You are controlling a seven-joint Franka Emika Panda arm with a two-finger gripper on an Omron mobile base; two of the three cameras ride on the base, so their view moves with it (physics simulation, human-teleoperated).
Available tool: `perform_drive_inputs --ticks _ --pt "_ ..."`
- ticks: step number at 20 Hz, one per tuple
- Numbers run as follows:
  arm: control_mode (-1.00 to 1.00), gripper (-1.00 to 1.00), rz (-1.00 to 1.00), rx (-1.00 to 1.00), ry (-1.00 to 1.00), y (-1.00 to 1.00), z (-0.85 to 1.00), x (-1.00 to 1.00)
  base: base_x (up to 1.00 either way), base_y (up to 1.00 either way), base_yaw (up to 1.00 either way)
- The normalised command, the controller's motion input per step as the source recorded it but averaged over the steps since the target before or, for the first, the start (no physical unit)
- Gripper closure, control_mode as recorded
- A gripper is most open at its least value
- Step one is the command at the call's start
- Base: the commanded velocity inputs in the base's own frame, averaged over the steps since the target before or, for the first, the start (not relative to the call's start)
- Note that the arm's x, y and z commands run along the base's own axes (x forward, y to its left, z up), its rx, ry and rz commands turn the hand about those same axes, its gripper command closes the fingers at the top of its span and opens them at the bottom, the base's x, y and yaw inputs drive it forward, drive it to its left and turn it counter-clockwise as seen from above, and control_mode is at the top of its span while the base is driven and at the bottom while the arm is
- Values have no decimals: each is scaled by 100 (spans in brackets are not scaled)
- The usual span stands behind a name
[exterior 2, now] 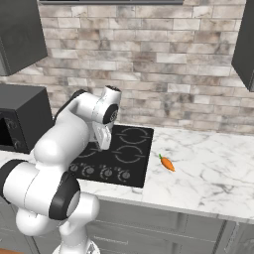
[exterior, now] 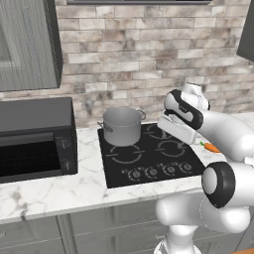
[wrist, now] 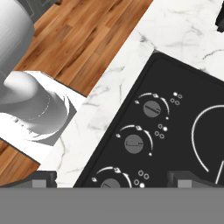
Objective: Turn on the burner for the pot on the stove. Wait thirty seconds for the pot to heat up. Then add the carrot to the pot.
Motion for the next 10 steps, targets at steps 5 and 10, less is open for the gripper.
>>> perform_drive_inputs --ticks 5,10 --pt "-100 -100 0 0 0 0 0 0 0 0 0" --pt "-100 -100 0 0 0 0 0 0 0 0 0"
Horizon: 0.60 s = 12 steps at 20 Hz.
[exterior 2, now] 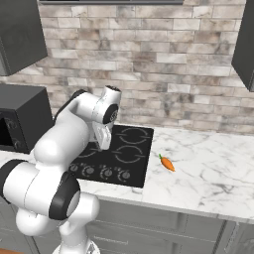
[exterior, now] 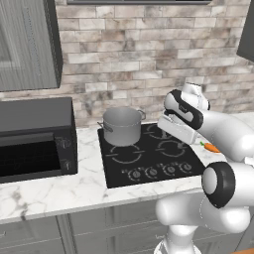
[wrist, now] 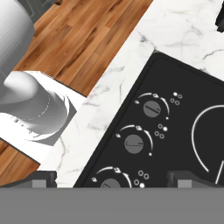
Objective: Turn on the burner for the pot on the stove. Wait thirty seconds for the pot to heat up. Then add the carrot to the pot.
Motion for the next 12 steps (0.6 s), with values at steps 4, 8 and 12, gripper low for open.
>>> perform_drive_inputs --ticks 4,8,12 --pt "-100 -100 0 0 0 0 0 0 0 0 0" --pt "-100 -100 0 0 0 0 0 -1 0 0 0" --pt "-100 -100 -7 1 0 -19 0 -6 0 0 0"
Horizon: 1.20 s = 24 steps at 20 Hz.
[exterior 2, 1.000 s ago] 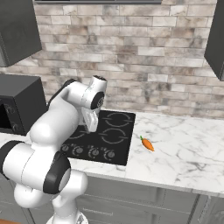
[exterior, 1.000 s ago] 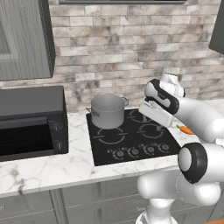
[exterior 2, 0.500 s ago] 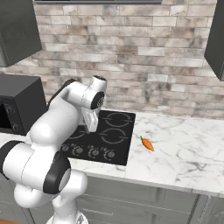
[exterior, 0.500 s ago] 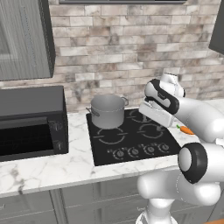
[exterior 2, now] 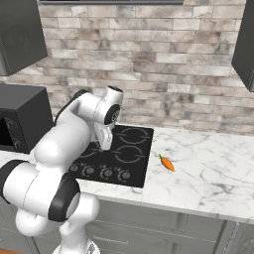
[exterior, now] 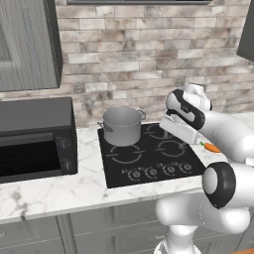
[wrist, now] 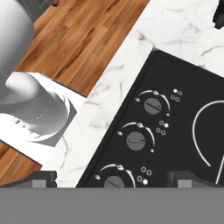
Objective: Turn on the burner for the pot on the stove. Wait thirty seconds for the pot to heat up. Then add the carrot to the pot.
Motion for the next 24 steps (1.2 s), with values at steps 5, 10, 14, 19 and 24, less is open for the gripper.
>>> perform_drive_inputs --ticks 5,10,14,19,24 --pt "-100 -100 -14 1 0 -45 0 -7 0 0 0" --pt "-100 -100 -21 -3 6 -48 0 -1 0 0 0" --pt "-100 -100 -32 -11 11 -24 0 0 0 0 0" --pt "-100 -100 -38 -11 21 -3 2 17 0 0 0" --pt "-100 -100 -35 -12 18 -1 0 22 0 0 0"
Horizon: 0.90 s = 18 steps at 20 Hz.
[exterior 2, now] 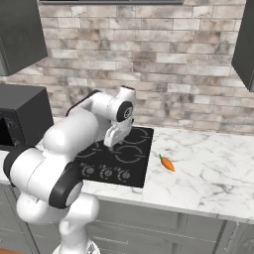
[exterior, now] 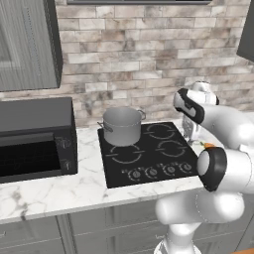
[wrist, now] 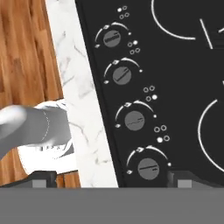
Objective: Turn on the burner for the pot on the stove. Wait thirty seconds for the pot to heat up. Then add the carrot to the pot.
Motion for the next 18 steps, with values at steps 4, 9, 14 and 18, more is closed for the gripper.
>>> perform_drive_inputs --ticks 4,9,14,18 --pt "-100 -100 -50 -9 12 -14 0 12 0 0 0" --pt "-100 -100 -62 -1 5 -14 0 0 0 0 0" --pt "-100 -100 -62 0 0 0 0 0 0 0 0" --pt "-100 -100 -33 -4 0 -5 0 3 0 0 0"
